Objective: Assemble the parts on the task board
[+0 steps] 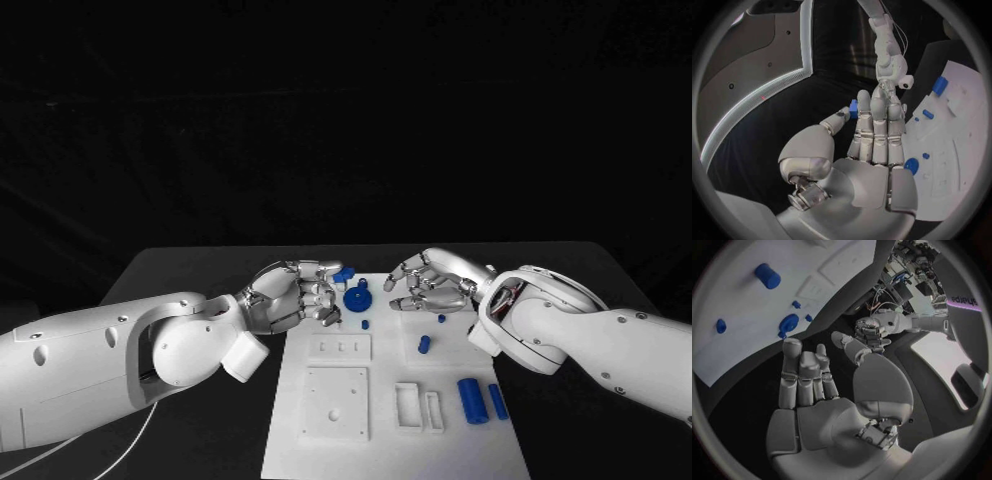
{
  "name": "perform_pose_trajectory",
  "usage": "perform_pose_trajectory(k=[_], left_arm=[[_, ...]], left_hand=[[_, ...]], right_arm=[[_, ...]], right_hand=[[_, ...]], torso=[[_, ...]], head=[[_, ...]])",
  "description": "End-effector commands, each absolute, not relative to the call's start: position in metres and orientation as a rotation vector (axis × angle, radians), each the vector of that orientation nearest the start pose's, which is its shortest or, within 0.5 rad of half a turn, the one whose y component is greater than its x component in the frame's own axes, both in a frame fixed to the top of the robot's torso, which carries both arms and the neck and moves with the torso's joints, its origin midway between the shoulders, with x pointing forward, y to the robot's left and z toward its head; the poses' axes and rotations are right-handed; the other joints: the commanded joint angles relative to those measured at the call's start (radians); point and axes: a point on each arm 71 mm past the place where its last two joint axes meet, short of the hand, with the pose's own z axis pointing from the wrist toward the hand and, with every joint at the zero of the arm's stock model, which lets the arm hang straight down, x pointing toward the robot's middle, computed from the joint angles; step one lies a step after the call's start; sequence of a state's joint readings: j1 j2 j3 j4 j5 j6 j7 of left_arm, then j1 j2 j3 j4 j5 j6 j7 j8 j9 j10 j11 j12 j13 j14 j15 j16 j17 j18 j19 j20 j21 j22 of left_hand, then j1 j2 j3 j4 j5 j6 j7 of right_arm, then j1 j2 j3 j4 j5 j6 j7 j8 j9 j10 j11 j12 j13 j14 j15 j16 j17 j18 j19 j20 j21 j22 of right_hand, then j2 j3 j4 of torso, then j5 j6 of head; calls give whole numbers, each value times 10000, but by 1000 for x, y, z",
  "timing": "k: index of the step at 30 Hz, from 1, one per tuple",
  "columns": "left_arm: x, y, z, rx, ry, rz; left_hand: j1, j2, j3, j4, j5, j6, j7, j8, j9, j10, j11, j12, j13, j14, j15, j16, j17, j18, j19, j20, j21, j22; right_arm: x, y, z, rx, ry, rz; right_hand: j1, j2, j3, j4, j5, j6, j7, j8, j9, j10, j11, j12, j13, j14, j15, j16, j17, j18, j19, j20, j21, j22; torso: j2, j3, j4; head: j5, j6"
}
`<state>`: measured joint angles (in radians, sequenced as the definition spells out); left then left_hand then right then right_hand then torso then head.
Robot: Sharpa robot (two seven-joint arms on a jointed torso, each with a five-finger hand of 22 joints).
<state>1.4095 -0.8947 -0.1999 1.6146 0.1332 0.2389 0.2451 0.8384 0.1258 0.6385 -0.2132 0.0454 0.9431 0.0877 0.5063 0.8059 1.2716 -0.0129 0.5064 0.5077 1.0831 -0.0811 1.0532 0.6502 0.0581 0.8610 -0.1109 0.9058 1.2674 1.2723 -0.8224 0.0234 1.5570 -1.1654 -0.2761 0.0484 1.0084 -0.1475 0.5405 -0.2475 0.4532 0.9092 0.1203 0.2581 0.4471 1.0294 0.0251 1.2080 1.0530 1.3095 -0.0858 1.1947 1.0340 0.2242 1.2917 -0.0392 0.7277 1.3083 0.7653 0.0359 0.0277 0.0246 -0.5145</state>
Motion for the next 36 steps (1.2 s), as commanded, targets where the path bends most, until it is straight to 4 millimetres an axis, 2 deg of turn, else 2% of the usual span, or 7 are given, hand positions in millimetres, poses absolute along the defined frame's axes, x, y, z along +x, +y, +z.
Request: perform_pose_trajectory(k=[1, 9, 14, 17, 21, 30, 36], left_arm=[[463, 181, -135, -9569, 18399, -20481], [469, 186, -139, -10376, 17995, -19024], [475, 193, -144, -11265, 17574, -17341], [476, 194, -145, -11482, 17473, -17142], [476, 194, -146, -11772, 17374, -16977], [476, 193, -148, -11908, 17621, -16709], [474, 191, -148, -11655, 17951, -16818]], left_hand=[[-13, 122, 20, -64, 34, 7, -50, 6, 43, -71, 5, 64, 12, -20, -46, 71, 11, -103, -52, -691, 36, -15], [-11, 123, 27, -68, 35, 7, -52, 1, 61, -75, 3, 73, 16, -20, -48, 76, 10, -102, -52, -693, 41, -17], [149, 13, 258, -201, 131, 53, -56, -274, 25, -36, -24, 103, -18, 110, -113, 59, -75, -55, 76, -754, 113, -76], [132, -34, 336, -212, 201, 200, -79, -407, 20, 28, -44, 106, -65, 190, -135, 33, -144, -59, 127, -776, 138, -132], [-99, -68, 358, -339, 868, 536, -164, -603, 76, 226, -108, 90, -180, 367, -190, 31, -241, -69, 220, -827, 210, -237], [-439, 49, 382, -656, 1246, 788, -217, -852, 186, 387, -149, 45, -312, 435, -219, 37, -317, -82, 244, -869, 284, -355], [-535, 45, 420, -712, 1532, 880, -236, -948, 254, 453, -167, 37, -359, 459, -231, 47, -344, -81, 257, -884, 327, -405]], right_arm=[[489, -170, -115, -406, 15062, 10337], [477, -159, -101, -1076, 13205, 11172], [473, -155, -96, -1689, 12424, 10992], [471, -152, -94, -1994, 12025, 10905], [469, -146, -93, -2543, 11704, 10770], [465, -135, -92, -3365, 11065, 10485], [466, -128, -92, -3618, 10824, 10360]], right_hand=[[1, 108, -23, -65, 61, -191, 227, -30, -14, -10, 39, -38, -13, 15, 40, -32, -8, 376, 15, -45, -55, 123], [179, 189, 28, -229, 95, -107, 199, 23, 6, -10, 20, -35, -21, 8, 25, -40, -7, 376, -5, -61, -64, 130], [401, 258, 38, -425, 32, -32, 154, 74, 25, -13, -29, -58, -57, -24, -25, -84, -22, 376, -63, -17, -84, 145], [510, 240, 61, -418, -45, -57, 156, 62, 15, -18, -28, -91, -90, -41, -24, -123, -38, 376, -92, 4, -105, 144], [638, 204, 102, -421, -110, -30, 149, 80, 15, -10, -35, -115, -124, -42, -31, -150, -49, 376, -104, 22, -119, 144], [876, 37, 143, -423, -270, 57, 121, 130, 21, 22, -61, -139, -175, -29, -55, -183, -56, 376, -98, 44, -126, 151], [1053, -50, 183, -415, -682, 171, 80, 190, 29, 66, -101, -152, -219, -7, -93, -201, -52, 376, -75, 67, -131, 151]], torso=[[-2, -1, 4], [-4, 4, 16], [-13, 10, 6], [-7, 4, 6], [-14, -5, 7], [-5, -10, -10], [-4, -27, 5]], head=[[6, 2], [-27, 55], [-21, 93], [-29, 128], [-42, 161], [5, 181], [-4, 192]])
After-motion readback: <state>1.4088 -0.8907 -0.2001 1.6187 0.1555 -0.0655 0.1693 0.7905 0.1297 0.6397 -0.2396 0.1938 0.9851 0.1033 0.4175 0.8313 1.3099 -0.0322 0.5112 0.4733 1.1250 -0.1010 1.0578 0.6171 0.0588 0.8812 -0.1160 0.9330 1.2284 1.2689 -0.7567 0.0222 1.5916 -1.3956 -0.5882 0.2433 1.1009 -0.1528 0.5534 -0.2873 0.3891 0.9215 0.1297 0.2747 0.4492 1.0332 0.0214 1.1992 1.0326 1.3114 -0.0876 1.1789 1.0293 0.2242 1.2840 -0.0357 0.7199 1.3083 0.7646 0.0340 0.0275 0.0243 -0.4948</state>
